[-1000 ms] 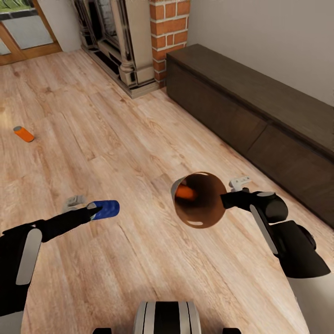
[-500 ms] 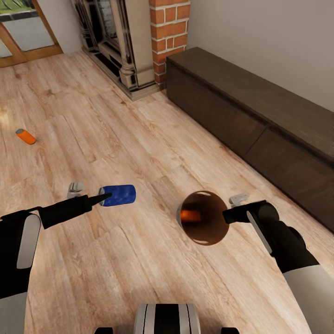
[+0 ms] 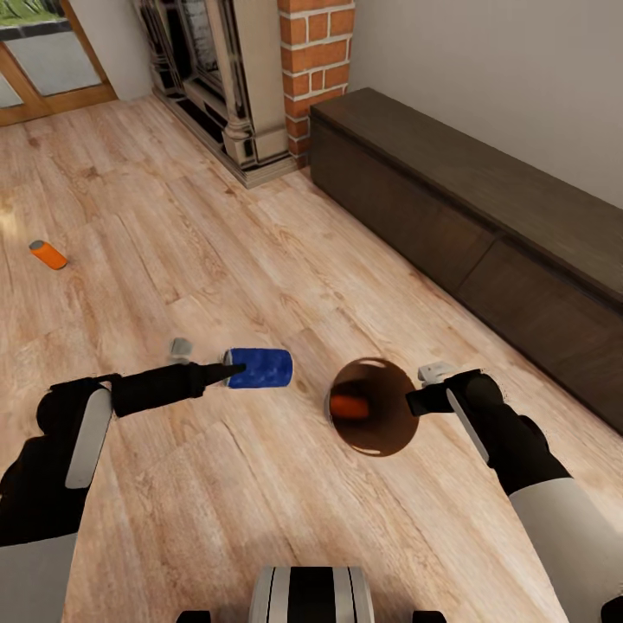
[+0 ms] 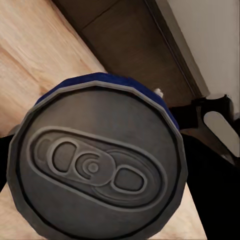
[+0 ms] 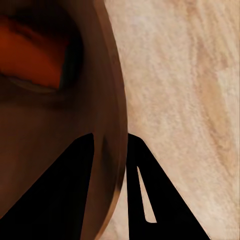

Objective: Put the three can of soda from the living room inside the tash can in the kitchen.

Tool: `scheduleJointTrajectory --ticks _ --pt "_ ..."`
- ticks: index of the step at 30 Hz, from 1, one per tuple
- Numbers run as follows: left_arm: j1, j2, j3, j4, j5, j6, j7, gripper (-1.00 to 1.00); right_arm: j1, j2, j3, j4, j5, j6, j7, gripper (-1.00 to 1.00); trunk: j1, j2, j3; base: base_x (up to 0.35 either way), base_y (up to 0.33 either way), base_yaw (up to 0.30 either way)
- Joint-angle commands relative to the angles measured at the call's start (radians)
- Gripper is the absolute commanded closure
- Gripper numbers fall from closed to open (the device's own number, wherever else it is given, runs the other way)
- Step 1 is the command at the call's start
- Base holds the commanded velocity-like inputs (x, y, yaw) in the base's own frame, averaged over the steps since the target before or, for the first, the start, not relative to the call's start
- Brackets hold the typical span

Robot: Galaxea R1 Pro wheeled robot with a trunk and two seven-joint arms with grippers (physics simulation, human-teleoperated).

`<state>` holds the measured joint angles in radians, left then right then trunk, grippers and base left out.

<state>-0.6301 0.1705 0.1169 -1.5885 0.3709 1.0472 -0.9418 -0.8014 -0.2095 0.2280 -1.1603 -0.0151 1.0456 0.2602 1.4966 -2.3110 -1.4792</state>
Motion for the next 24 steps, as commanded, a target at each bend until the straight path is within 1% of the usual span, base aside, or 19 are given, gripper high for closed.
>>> scheduleJointTrajectory --ticks 1,3,4,5,6,8,9,10,12,13,14,15,16,18,19,23,24 --pt "-0.015 -0.009 -0.014 0.003 -0.003 0.000 0.002 1.00 -0.001 0.009 0.001 0.001 -0.018 0.002 0.002 1.00 0.000 0.000 0.000 0.000 0.000 0.000" --pt "-0.030 -0.022 -0.025 0.008 -0.006 0.000 0.004 1.00 -0.001 0.018 0.001 0.001 -0.017 0.002 0.002 1.00 0.000 0.000 0.000 0.000 0.000 0.000" --pt "-0.049 -0.040 -0.039 0.018 -0.008 0.000 0.007 1.00 -0.001 0.027 0.001 0.001 -0.017 0.002 0.002 1.00 0.000 0.000 0.000 0.000 0.000 0.000" --pt "-0.057 -0.049 -0.049 0.024 -0.009 0.000 0.010 1.00 -0.001 0.031 0.002 0.002 -0.017 0.002 0.002 1.00 0.000 0.000 0.000 0.000 0.000 0.000" --pt "-0.074 -0.063 -0.071 0.034 -0.010 0.000 0.022 1.00 -0.001 0.037 0.002 0.002 -0.017 0.002 0.002 1.00 0.000 0.000 0.000 0.000 0.000 0.000" --pt "-0.088 -0.074 -0.095 0.042 -0.010 0.000 0.041 1.00 -0.001 0.042 0.005 0.001 -0.017 0.002 0.002 1.00 0.000 0.000 0.000 0.000 0.000 0.000" --pt "-0.102 -0.083 -0.115 0.047 -0.010 0.000 0.062 1.00 -0.001 0.046 0.007 0.001 -0.017 0.002 0.002 1.00 0.000 0.000 0.000 0.000 0.000 0.000" --pt "-0.107 -0.089 -0.124 0.049 -0.010 0.000 0.072 1.00 -0.002 0.047 0.008 0.001 -0.017 0.002 0.002 1.00 0.000 0.000 0.000 0.000 0.000 0.000" --pt "-0.120 -0.124 -0.149 0.054 -0.011 0.000 0.111 1.00 -0.002 0.055 0.011 0.002 -0.017 0.002 0.002 1.00 0.000 0.000 0.000 0.000 0.000 0.000" --pt "-0.122 -0.134 -0.155 0.056 -0.011 0.000 0.122 1.00 -0.001 0.057 0.011 0.002 -0.017 0.002 0.002 1.00 0.000 0.000 0.000 0.000 0.000 0.000" --pt "-0.124 -0.154 -0.170 0.063 -0.011 0.000 0.145 1.00 -0.001 0.059 0.012 0.002 -0.017 0.002 0.002 1.00 0.000 0.000 0.000 0.000 0.000 0.000" --pt "-0.125 -0.162 -0.181 0.067 -0.012 0.000 0.158 1.00 -0.001 0.060 0.012 0.002 -0.017 0.002 0.002 1.00 0.000 0.000 0.000 0.000 0.000 0.000" --pt "-0.127 -0.176 -0.207 0.075 -0.012 0.000 0.187 1.00 -0.002 0.062 0.012 0.002 -0.016 0.002 0.002 1.00 0.000 0.000 0.000 0.000 0.000 0.000" --pt "-0.128 -0.185 -0.236 0.080 -0.011 0.000 0.218 1.00 -0.003 0.062 0.013 0.002 -0.016 0.002 0.002 1.00 0.000 0.000 0.000 0.000 0.000 0.000" --pt "-0.129 -0.199 -0.273 0.093 -0.011 0.000 0.277 1.00 -0.008 0.063 0.013 0.002 -0.017 0.002 0.001 1.00 0.000 0.000 0.000 0.000 0.000 0.000" --pt "-0.128 -0.222 -0.298 0.118 -0.012 0.000 0.332 1.00 -0.024 0.064 0.013 0.003 -0.016 0.002 0.000 1.00 0.000 0.000 0.000 0.000 0.000 0.000" --pt "-0.128 -0.225 -0.311 0.123 -0.013 0.000 0.346 1.00 -0.031 0.065 0.013 0.003 -0.016 0.002 -0.002 1.00 0.000 0.000 0.000 0.000 0.000 0.000"
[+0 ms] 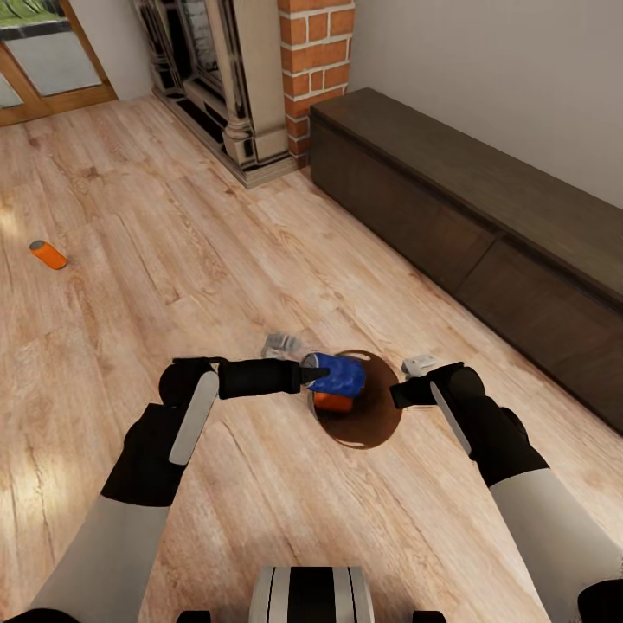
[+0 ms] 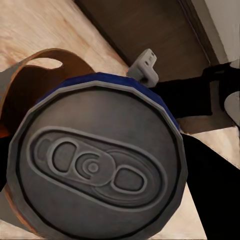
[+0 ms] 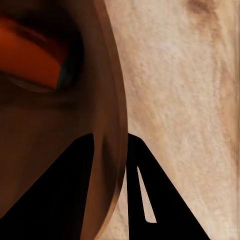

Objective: Put the three can of soda from the living room inside the tash can in the kitchen.

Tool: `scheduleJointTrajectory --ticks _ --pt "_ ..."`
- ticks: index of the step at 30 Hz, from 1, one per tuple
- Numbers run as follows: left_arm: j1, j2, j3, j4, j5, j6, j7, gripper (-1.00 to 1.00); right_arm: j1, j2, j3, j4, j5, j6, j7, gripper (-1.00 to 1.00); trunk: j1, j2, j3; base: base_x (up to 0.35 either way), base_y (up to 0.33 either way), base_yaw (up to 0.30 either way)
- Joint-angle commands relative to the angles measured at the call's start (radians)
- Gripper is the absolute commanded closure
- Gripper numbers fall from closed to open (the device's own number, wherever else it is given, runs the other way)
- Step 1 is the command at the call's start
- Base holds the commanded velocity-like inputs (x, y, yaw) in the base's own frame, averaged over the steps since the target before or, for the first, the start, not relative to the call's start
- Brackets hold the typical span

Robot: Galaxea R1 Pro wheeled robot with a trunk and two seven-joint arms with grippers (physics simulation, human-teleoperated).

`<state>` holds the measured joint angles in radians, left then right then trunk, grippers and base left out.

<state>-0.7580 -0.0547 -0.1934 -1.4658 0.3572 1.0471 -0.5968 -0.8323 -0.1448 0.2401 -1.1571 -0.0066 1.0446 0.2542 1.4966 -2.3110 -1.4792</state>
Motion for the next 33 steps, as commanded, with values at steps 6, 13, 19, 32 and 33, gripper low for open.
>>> scheduleJointTrajectory --ticks 6,13,19,32,33 --pt "-0.001 -0.005 -0.044 0.021 -0.001 0.000 0.053 1.00 -0.019 0.029 0.002 0.001 -0.025 0.003 -0.029 1.00 0.000 0.000 0.000 0.000 0.000 0.000" --pt "-0.001 -0.007 -0.087 0.063 -0.003 0.000 0.142 1.00 -0.022 0.057 0.002 0.001 -0.020 0.003 -0.044 1.00 0.000 0.000 0.000 0.000 0.000 0.000" --pt "-0.001 -0.009 -0.104 0.065 -0.003 0.000 0.255 1.00 -0.022 0.117 0.003 0.005 0.048 0.003 -0.083 1.00 0.000 0.000 0.000 0.000 0.000 0.000" --pt "-0.001 -0.008 -0.108 0.065 -0.002 0.000 0.342 1.00 -0.022 0.215 0.007 0.034 0.149 0.003 -0.090 1.00 0.000 0.000 0.000 0.000 0.000 0.000" --pt "-0.001 -0.008 -0.109 0.066 -0.002 0.000 0.343 1.00 -0.022 0.216 0.007 0.034 0.150 0.003 -0.090 1.00 0.000 0.000 0.000 0.000 0.000 0.000"
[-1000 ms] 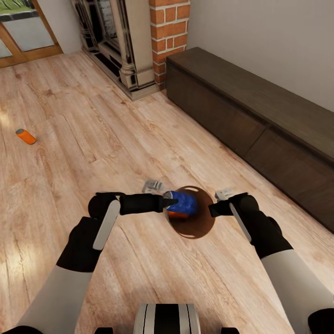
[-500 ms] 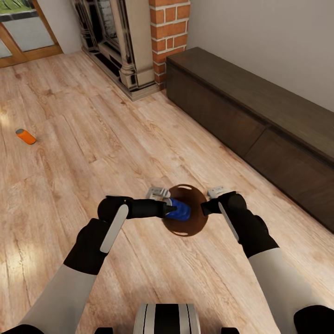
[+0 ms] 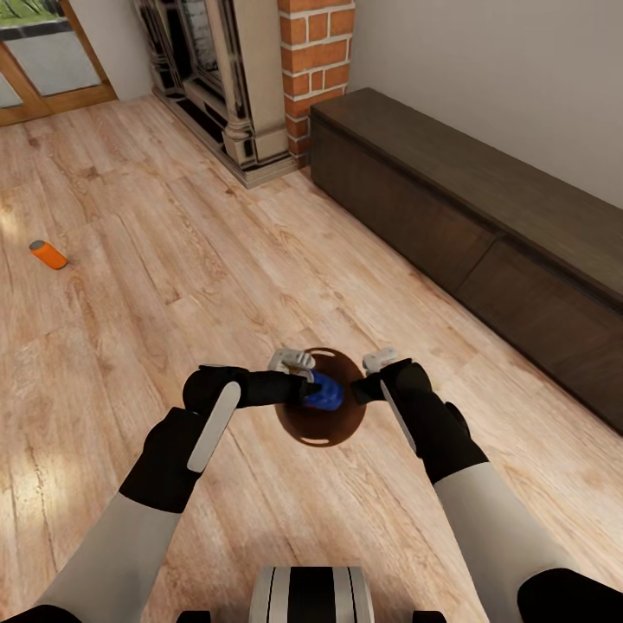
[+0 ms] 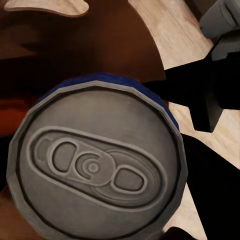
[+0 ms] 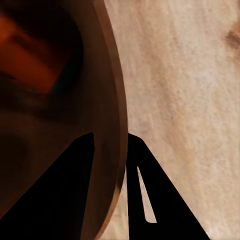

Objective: Put the three can of soda from the living room inside the tash can in the kitchen.

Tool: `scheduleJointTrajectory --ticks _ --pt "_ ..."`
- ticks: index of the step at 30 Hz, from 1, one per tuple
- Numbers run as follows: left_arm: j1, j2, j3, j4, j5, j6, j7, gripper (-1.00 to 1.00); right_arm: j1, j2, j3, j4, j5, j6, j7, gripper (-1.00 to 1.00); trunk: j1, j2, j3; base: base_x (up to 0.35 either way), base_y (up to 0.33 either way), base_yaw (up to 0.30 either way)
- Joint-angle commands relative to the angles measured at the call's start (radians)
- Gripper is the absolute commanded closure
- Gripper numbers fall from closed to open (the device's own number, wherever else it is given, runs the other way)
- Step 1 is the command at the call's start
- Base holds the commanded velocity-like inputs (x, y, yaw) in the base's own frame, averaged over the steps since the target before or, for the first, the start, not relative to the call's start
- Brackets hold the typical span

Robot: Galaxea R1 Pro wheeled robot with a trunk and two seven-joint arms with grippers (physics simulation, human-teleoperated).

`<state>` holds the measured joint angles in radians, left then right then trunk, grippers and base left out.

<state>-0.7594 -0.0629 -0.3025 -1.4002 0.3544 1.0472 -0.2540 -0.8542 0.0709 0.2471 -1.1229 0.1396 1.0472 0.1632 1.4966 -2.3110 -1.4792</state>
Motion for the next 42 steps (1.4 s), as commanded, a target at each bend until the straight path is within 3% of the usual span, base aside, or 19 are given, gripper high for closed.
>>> scheduleJointTrajectory --ticks 1,7,14,18,25,26,36,42 --pt "0.000 0.000 -0.001 0.000 0.000 0.000 0.002 1.00 0.000 0.001 0.000 0.000 0.004 0.000 0.001 1.00 0.000 0.000 0.000 0.000 0.000 0.000" --pt "0.000 -0.002 -0.055 0.023 -0.001 -0.021 0.071 1.00 0.000 0.019 0.021 0.000 0.010 0.000 0.001 1.00 0.000 0.000 0.000 0.000 0.000 0.000" --pt "0.000 -0.003 -0.083 0.068 -0.002 -0.059 0.122 1.00 0.000 0.034 0.030 0.000 0.012 0.000 0.001 1.00 0.000 0.000 0.000 0.000 0.000 0.000" --pt "0.000 -0.003 -0.105 0.094 -0.036 -0.083 0.160 1.00 0.000 0.036 0.032 0.000 0.013 0.000 0.001 1.00 0.000 0.000 0.000 0.000 0.000 0.000" --pt "0.000 -0.003 -0.111 0.110 -0.094 -0.101 0.169 1.00 0.000 0.036 0.032 0.000 0.013 0.000 0.001 1.00 0.000 0.000 0.000 0.000 0.000 0.000" --pt "0.000 -0.003 -0.111 0.111 -0.099 -0.102 0.169 -1.00 0.000 0.037 0.032 0.000 0.013 0.000 0.001 1.00 0.000 0.000 0.000 0.000 0.000 0.000" --pt "0.000 -0.002 -0.111 0.143 -0.107 -0.109 0.174 -1.00 0.001 0.037 0.032 0.003 0.025 0.000 0.001 1.00 0.000 0.000 0.000 0.000 0.000 0.000" --pt "0.001 0.006 -0.102 0.137 -0.095 -0.107 0.157 -1.00 0.001 0.036 0.032 0.014 0.027 0.000 0.001 1.00 0.000 0.000 0.000 0.000 0.000 0.000"
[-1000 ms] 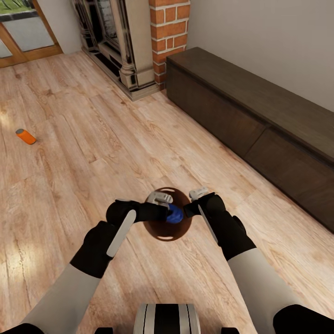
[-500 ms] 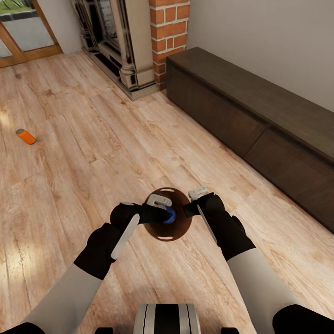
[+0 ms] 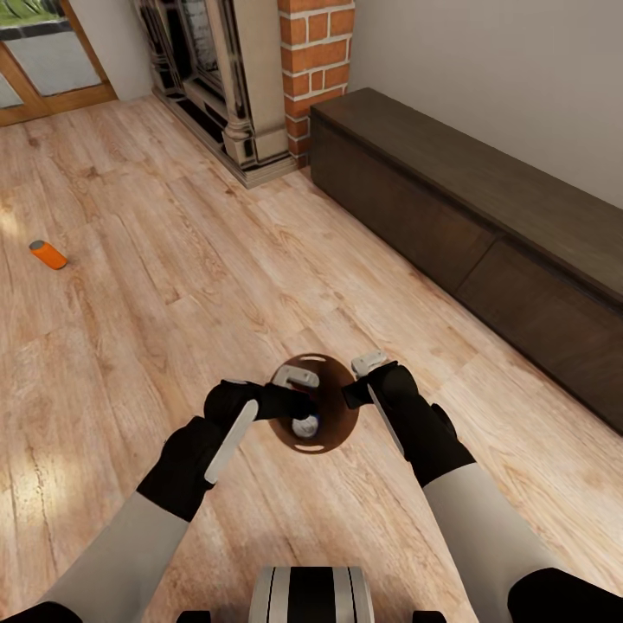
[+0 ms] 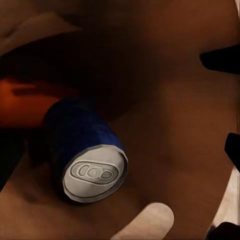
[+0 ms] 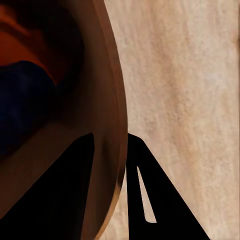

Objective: Put the three can of soda from the living room inside the tash can in the kitchen.

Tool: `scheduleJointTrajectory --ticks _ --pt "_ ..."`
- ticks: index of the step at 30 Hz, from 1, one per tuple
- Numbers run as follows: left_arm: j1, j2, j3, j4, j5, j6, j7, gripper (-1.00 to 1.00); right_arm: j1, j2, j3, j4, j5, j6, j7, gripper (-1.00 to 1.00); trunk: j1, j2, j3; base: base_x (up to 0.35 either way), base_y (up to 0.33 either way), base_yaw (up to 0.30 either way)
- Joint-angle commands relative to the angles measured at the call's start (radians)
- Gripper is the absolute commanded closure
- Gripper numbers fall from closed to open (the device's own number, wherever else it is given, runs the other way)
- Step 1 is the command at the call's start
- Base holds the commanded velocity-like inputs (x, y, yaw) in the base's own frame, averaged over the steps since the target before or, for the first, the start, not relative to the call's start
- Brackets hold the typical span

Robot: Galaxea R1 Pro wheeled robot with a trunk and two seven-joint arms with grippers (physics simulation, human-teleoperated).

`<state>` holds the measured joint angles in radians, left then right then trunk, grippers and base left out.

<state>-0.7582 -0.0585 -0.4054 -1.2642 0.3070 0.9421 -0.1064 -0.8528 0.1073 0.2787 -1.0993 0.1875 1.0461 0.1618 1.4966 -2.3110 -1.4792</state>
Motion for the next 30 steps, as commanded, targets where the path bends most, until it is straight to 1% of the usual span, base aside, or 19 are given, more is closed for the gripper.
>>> scheduleJointTrajectory --ticks 1,2,4,6,7,9,10,11,13,14,15,17,18,20,21,22,23,25,30 --pt "0.000 0.002 0.002 -0.006 -0.046 -0.001 0.000 -1.00 0.000 -0.001 0.000 -0.009 -0.021 0.001 0.002 1.00 0.000 0.000 0.000 0.000 0.000 0.000" --pt "0.000 0.003 0.003 -0.012 -0.045 -0.001 -0.008 -1.00 -0.001 -0.001 0.000 -0.009 -0.021 0.001 0.002 1.00 0.000 0.000 0.000 0.000 0.000 0.000" --pt "0.000 0.004 0.006 -0.050 -0.044 0.003 -0.052 -1.00 0.000 -0.001 -0.001 -0.008 -0.021 0.001 0.002 1.00 0.000 0.000 0.000 0.000 0.000 0.000" --pt "0.000 0.011 0.016 -0.120 -0.044 0.012 -0.104 -1.00 0.000 -0.002 -0.003 -0.008 -0.022 0.001 0.002 1.00 0.000 0.000 0.000 0.000 0.000 0.000" --pt "0.000 0.023 0.037 -0.155 -0.043 0.020 -0.121 -1.00 0.000 -0.003 -0.004 -0.009 -0.022 0.001 0.002 1.00 0.000 0.000 0.000 0.000 0.000 0.000" --pt "0.000 0.041 0.076 -0.186 -0.040 0.035 -0.139 -1.00 0.000 -0.003 -0.005 -0.008 -0.022 0.001 0.002 1.00 0.000 0.000 0.000 0.000 0.000 0.000" --pt "0.000 0.059 0.125 -0.213 -0.036 0.055 -0.165 -1.00 0.000 -0.004 -0.007 -0.009 -0.022 0.001 0.002 1.00 0.000 0.000 0.000 0.000 0.000 0.000" --pt "0.000 0.089 0.209 -0.244 -0.032 0.084 -0.231 -1.00 0.000 -0.005 -0.011 -0.009 -0.022 0.001 0.002 1.00 0.000 0.000 0.000 0.000 0.000 0.000" --pt "0.000 0.114 0.262 -0.258 -0.031 0.095 -0.278 -1.00 0.000 -0.007 -0.013 -0.009 -0.022 0.001 0.002 1.00 0.000 0.000 0.000 0.000 0.000 0.000" --pt "0.000 0.151 0.317 -0.267 -0.030 0.103 -0.327 -1.00 0.000 -0.008 -0.015 -0.009 -0.022 0.001 0.002 1.00 0.000 0.000 0.000 0.000 0.000 0.000" --pt "0.000 0.171 0.346 -0.271 -0.029 0.105 -0.352 -1.00 0.000 -0.009 -0.015 -0.009 -0.022 0.001 0.002 1.00 0.000 0.000 0.000 0.000 0.000 0.000" --pt "0.001 0.247 0.466 -0.278 -0.028 0.105 -0.449 -1.00 0.000 -0.011 -0.017 -0.010 -0.022 0.001 0.002 1.00 0.000 0.000 0.000 0.000 0.000 0.000" --pt "0.001 0.275 0.528 -0.279 -0.028 0.105 -0.486 -1.00 0.000 -0.013 -0.018 -0.010 -0.022 0.001 0.002 1.00 0.000 0.000 0.000 0.000 0.000 0.000" --pt "0.009 0.312 0.643 -0.290 -0.031 0.091 -0.527 -1.00 0.001 -0.016 -0.019 -0.010 -0.022 0.001 0.002 1.00 0.000 0.000 0.000 0.000 0.000 0.000" --pt "0.012 0.317 0.664 -0.292 -0.035 0.062 -0.530 -1.00 0.001 -0.020 -0.019 -0.011 -0.022 0.001 0.002 1.00 0.000 0.000 0.000 0.000 0.000 0.000" --pt "0.014 0.319 0.672 -0.292 -0.038 0.040 -0.528 -1.00 0.001 -0.024 -0.019 -0.011 -0.022 0.001 0.003 1.00 0.000 0.000 0.000 0.000 0.000 0.000" --pt "0.046 0.319 0.685 -0.273 -0.075 -0.065 -0.498 -1.00 0.001 -0.036 -0.019 -0.013 -0.022 0.001 0.003 1.00 0.000 0.000 0.000 0.000 0.000 0.000" --pt "0.056 0.308 0.673 -0.263 -0.089 -0.073 -0.487 -1.00 0.013 -0.047 -0.031 -0.023 -0.008 -0.012 0.011 1.00 0.000 0.000 0.000 0.000 0.000 0.000" --pt "0.084 0.280 0.645 -0.235 -0.119 -0.101 -0.459 -1.00 0.043 -0.077 -0.060 -0.050 0.083 -0.047 0.030 1.00 0.000 0.000 0.000 0.000 0.000 0.000"
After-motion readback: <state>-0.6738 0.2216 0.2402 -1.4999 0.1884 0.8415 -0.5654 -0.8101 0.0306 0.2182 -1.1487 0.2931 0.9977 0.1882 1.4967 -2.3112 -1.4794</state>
